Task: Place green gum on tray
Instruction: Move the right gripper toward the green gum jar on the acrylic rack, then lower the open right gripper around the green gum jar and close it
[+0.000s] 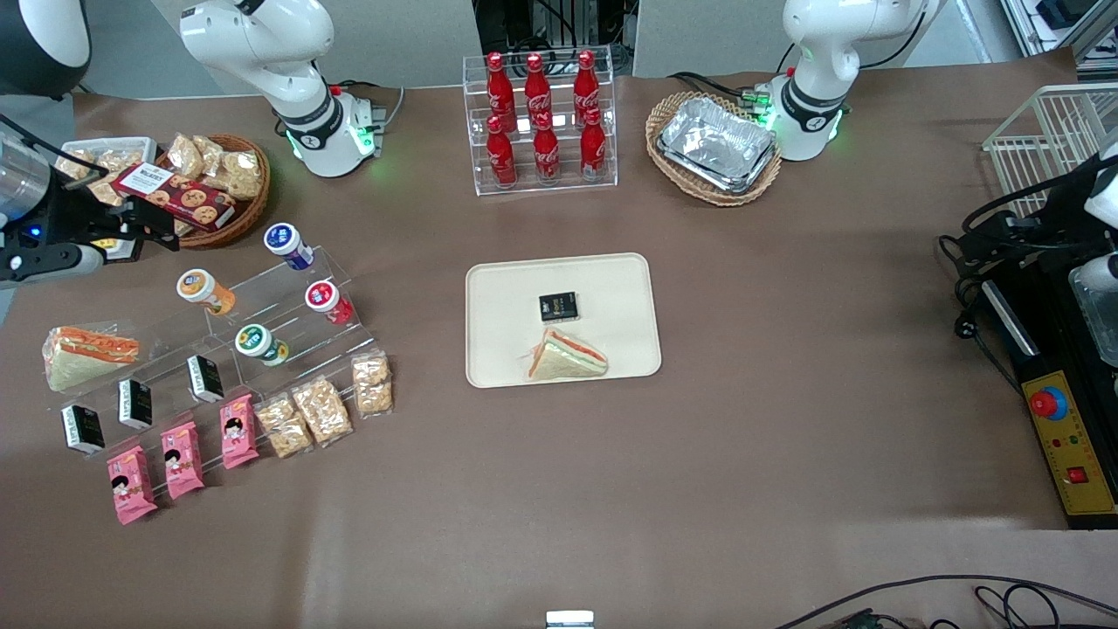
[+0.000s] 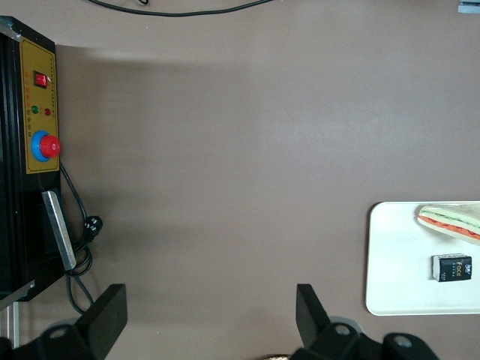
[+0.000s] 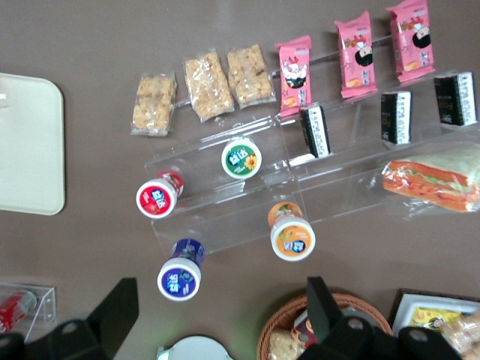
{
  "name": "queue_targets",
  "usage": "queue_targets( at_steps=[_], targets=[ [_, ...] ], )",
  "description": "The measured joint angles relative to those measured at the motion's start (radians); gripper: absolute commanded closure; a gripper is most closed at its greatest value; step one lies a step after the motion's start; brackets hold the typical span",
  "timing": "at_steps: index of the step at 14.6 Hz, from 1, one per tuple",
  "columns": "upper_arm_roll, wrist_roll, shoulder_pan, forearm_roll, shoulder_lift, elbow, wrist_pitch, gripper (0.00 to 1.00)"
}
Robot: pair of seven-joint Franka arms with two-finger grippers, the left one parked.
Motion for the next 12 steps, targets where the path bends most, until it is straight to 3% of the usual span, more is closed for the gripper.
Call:
queue_targets(
  at_steps=[6, 12],
  targets=[
    [-0.007, -0.011, 0.000, 0.039, -0.060, -0.243, 0.224, 0.00],
    [-0.010, -0.013, 0.000, 0.040, 0.016, -0.462, 0.521, 0.00]
  ],
)
